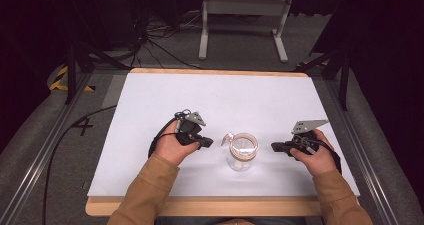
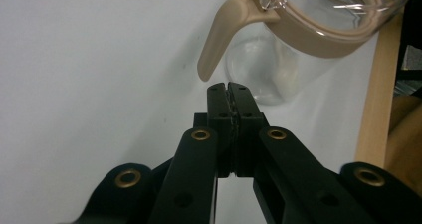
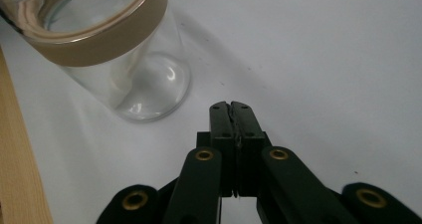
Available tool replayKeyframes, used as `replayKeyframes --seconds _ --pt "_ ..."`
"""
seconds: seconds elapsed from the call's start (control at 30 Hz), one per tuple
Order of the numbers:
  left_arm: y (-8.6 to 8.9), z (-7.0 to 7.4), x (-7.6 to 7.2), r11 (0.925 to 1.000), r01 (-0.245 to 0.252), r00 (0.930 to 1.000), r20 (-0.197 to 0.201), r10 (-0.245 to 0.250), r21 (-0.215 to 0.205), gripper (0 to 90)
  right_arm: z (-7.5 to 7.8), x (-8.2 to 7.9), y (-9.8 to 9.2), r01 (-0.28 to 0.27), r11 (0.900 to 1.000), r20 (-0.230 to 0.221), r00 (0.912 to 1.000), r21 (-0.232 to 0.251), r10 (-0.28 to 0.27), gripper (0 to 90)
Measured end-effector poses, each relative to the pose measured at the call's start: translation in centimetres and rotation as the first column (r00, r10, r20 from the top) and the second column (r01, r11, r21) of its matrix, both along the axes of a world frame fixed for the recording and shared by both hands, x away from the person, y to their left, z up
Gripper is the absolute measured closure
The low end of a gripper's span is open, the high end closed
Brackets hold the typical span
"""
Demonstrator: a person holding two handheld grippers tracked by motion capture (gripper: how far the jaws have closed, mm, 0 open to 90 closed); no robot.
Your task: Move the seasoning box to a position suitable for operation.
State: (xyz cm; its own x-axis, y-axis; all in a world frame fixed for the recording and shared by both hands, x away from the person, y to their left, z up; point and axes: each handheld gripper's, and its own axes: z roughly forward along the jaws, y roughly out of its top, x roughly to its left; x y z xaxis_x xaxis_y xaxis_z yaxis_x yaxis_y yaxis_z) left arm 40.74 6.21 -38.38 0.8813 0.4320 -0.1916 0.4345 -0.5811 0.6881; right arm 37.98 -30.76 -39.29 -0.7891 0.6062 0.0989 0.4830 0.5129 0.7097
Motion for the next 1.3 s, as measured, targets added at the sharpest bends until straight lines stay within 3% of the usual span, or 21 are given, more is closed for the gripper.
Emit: replayKeyframes --seconds 0.1,0.33,0.57,1.0,1.3 --pt "-1.1 -0.6 0.2 0.9996 0.019 0.9990 0.040 -0.020 0.020 89.2 -0.1 -0.2 -0.1 0.002 1.000 0.001 1.0000 0.001 -0.002 90.0" --pt "-2.1 -1.6 0.7 0.9994 0.022 0.9997 0.011 -0.022 0.026 89.4 -0.3 -0.5 -0.6 0.008 1.000 0.001 1.0000 0.011 -0.008 90.0" --pt "-2.9 -2.3 0.9 0.9966 0.046 0.9985 0.027 -0.048 0.068 89.4 -0.4 -0.7 -0.4 0.002 1.000 -0.003 1.0000 0.020 -0.002 89.3" --pt "-3.1 -2.6 1.0 0.9951 0.036 0.9985 0.037 -0.040 0.092 89.5 -0.5 -0.9 0.4 -0.027 1.000 -0.003 0.9996 0.009 0.027 88.9" --pt "-3.5 -2.8 1.3 0.9964 0.029 0.9978 0.057 -0.034 0.079 89.7 -0.8 -1.3 1.1 -0.043 0.999 0.008 0.9990 0.002 0.043 89.6"
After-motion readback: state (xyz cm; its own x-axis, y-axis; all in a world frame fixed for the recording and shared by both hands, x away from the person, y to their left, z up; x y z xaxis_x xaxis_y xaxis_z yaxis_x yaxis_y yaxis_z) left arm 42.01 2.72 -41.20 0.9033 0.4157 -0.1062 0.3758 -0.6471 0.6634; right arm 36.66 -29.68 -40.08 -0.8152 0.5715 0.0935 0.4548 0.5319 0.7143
